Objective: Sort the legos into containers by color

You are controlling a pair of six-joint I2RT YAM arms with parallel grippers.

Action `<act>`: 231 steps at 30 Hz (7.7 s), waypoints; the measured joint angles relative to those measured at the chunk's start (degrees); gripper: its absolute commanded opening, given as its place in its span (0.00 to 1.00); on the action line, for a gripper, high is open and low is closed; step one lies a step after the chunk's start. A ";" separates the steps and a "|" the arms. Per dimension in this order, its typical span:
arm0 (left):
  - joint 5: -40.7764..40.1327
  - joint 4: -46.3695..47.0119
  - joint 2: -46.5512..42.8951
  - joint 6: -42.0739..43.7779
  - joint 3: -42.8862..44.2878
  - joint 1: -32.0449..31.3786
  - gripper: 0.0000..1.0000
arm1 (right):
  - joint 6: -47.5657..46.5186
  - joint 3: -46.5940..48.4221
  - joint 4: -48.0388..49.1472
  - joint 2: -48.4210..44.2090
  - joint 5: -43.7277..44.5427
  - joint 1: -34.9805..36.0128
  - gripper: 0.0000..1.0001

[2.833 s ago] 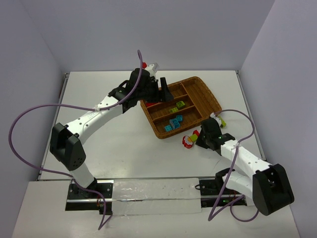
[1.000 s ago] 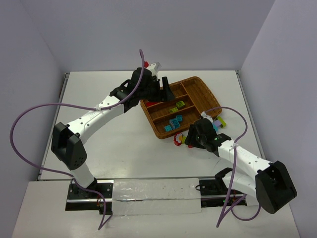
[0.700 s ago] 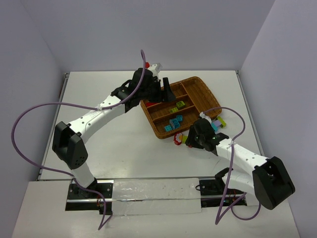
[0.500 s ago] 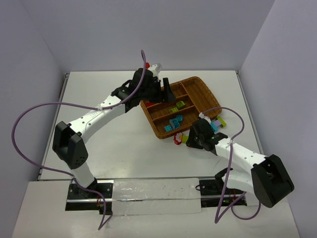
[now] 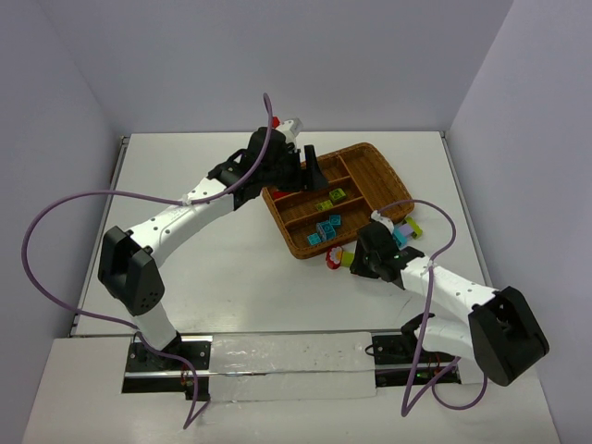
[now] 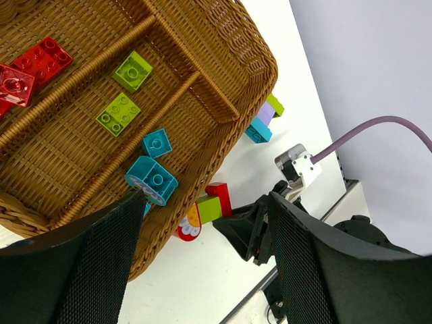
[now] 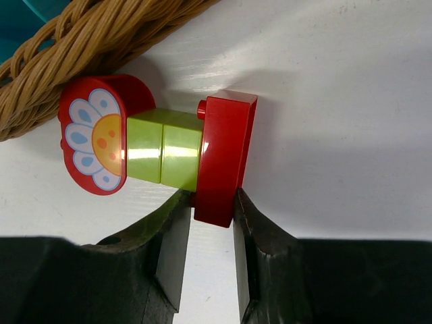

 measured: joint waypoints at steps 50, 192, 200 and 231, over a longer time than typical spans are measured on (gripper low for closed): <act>40.58 42.33 6.47 -17.25 -27.44 2.92 0.76 | -1.30 7.63 -8.43 -19.68 -2.13 0.30 0.00; 36.77 23.29 1.38 -7.34 -7.75 15.76 0.00 | -2.82 12.11 0.62 -27.69 -23.46 -15.81 0.00; 21.94 7.33 18.62 -4.58 3.01 15.74 0.00 | -3.17 12.11 -4.31 -29.53 -15.91 -15.87 0.00; -0.11 -5.27 31.08 -3.55 16.82 15.02 0.76 | -3.47 12.11 -5.65 -29.21 -14.84 -15.90 0.00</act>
